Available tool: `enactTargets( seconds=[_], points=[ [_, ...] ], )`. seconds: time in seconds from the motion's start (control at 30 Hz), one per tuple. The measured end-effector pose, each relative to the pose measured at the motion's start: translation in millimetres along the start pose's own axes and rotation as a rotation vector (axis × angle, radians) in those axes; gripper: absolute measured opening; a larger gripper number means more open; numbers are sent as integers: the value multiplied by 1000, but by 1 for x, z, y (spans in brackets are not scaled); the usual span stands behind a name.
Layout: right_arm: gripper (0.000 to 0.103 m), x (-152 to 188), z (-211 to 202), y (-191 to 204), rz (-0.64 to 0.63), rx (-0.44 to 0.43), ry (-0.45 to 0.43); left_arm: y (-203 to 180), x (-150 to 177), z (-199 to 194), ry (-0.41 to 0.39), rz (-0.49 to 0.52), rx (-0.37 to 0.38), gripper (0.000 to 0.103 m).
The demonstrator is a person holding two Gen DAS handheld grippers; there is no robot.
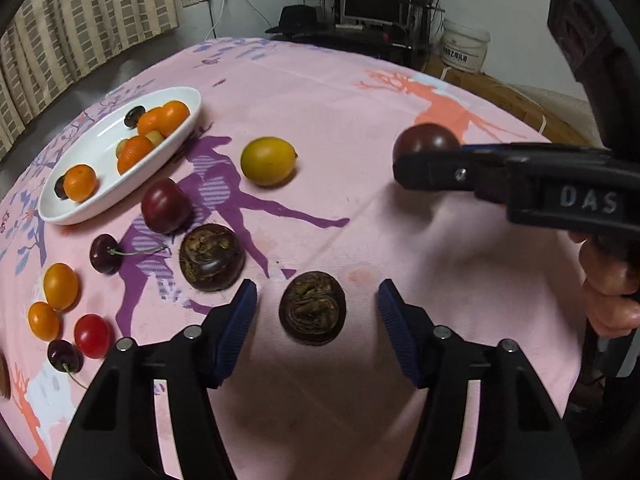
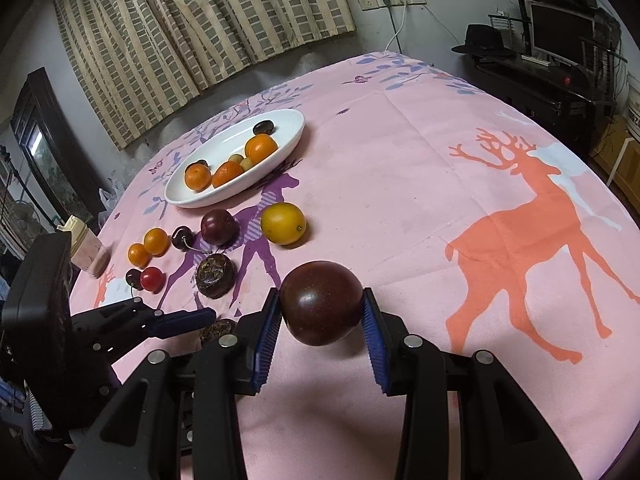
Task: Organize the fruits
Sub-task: 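Grasp a brown wrinkled fruit with the left tool while the right grasps a dark plum, then place the wrinkled fruit and the plum on the white plate, opening both tools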
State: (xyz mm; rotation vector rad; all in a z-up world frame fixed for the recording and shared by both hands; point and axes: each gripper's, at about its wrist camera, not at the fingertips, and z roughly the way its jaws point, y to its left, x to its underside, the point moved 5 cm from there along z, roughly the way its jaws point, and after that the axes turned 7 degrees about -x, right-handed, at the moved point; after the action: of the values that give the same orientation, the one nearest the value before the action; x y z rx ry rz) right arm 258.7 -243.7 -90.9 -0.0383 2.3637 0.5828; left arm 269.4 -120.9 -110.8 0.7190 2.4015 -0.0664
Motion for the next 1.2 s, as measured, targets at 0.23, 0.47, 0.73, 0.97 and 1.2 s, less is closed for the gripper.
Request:
enactTargets(
  seconds=[0.23,0.47,0.73,0.97,1.2],
  points=[
    [40,3,1,-1,1,-4,0,4,4,5,34,-37,8,54],
    [40,-1,3,7,-26,-11,3,5,9,-2,38,-42,31,34],
    [40,-69,30,57,-138,-84,-61,67,-16,-37,-72,-176,11,34],
    [41,-148,118,86,-189,-73,-49,190,-78,-21,-114,-379,-136,34],
    [42,-167,178,102,-255,-82,51,260,-116,41,-17,-454,-203,34]
  ],
)
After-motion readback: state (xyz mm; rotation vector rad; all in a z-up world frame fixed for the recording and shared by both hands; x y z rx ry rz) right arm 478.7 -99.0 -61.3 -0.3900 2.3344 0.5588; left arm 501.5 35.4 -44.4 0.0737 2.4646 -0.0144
